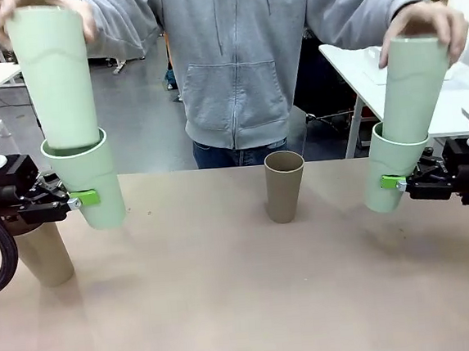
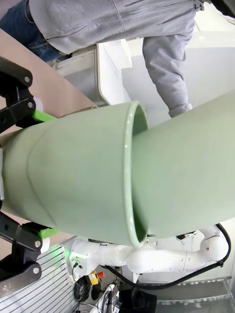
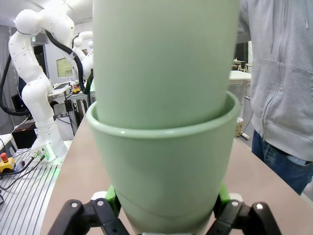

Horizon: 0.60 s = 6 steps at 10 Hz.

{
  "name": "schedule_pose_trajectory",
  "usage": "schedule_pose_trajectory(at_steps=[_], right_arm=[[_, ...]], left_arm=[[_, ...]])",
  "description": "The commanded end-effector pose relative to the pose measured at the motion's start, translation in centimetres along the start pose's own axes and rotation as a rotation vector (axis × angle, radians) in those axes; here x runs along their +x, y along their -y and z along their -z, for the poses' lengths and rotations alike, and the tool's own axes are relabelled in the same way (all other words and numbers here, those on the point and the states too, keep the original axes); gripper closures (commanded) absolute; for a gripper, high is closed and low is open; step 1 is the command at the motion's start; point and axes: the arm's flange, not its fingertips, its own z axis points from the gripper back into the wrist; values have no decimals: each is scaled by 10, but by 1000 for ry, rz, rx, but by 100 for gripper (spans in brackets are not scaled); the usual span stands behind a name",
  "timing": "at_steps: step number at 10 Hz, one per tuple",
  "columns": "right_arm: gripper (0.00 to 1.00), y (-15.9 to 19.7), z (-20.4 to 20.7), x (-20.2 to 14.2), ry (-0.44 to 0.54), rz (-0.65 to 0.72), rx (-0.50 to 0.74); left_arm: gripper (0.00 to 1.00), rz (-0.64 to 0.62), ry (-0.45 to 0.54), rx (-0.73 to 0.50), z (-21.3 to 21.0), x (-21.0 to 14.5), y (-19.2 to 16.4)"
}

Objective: Stack the cups and store them in the basket.
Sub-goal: Place the stack of Reusable plastic cups into the Pantry Basket.

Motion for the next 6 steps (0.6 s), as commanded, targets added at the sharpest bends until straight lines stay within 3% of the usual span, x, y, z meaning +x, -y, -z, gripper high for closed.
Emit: schedule_pose_trajectory(at_steps=[1, 6], right_arm=[[14, 1, 2, 2, 7, -7, -5], [14, 1, 2, 2, 7, -7, -5]], left_arm=[[14, 16, -3, -2, 2, 2, 0], [14, 16, -3, -2, 2, 2, 0]])
